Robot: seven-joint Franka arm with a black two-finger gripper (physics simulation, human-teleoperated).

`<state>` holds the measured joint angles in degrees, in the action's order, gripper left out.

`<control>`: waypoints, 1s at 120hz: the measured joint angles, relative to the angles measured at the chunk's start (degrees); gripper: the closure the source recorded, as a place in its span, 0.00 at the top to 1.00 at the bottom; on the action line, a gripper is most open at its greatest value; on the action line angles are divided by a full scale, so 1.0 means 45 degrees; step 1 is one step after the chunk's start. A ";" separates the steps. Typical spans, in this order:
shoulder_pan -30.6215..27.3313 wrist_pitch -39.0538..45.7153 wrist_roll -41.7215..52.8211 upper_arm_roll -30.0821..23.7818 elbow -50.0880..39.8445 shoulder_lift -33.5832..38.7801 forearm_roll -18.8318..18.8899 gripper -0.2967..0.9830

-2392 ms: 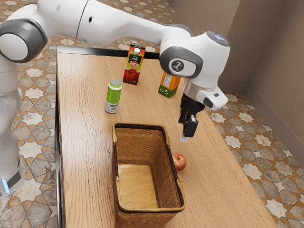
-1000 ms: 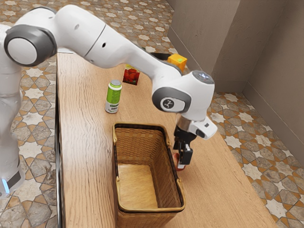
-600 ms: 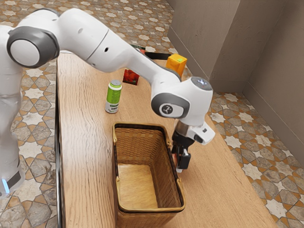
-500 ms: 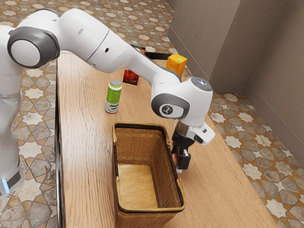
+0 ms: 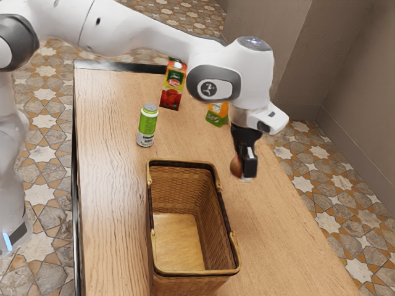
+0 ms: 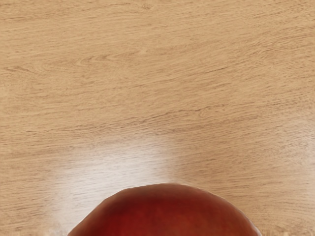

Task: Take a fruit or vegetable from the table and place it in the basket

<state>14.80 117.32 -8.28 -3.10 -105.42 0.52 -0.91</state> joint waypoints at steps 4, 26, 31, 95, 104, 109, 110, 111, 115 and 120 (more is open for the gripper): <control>0.0005 -0.0333 0.0001 0.0010 0.0041 0.0573 0.0011 0.51; 0.0026 -0.1956 0.0022 -0.0901 -0.0583 0.3290 0.0055 0.51; 0.0030 -0.2222 0.0030 -0.1112 -0.0846 0.3625 0.0058 0.51; 0.0027 -0.3351 0.0122 -0.2655 -0.1771 0.4377 -0.0093 0.64; 0.0016 -0.3366 0.0123 -0.2682 -0.1780 0.4367 -0.0117 0.69; 0.0014 -0.3373 0.0124 -0.2687 -0.1787 0.4367 -0.0126 0.71; 0.0014 -0.3376 0.0125 -0.2688 -0.1788 0.4368 -0.0127 0.71; 0.0013 -0.3378 0.0126 -0.2688 -0.1792 0.4368 -0.0128 0.72; 0.0013 -0.3380 0.0128 -0.2690 -0.1815 0.4361 -0.0133 0.73; 0.0013 -0.3377 0.0130 -0.2683 -0.1835 0.4347 -0.0137 0.74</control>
<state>14.86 102.12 -7.70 -15.17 -113.68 20.08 -1.53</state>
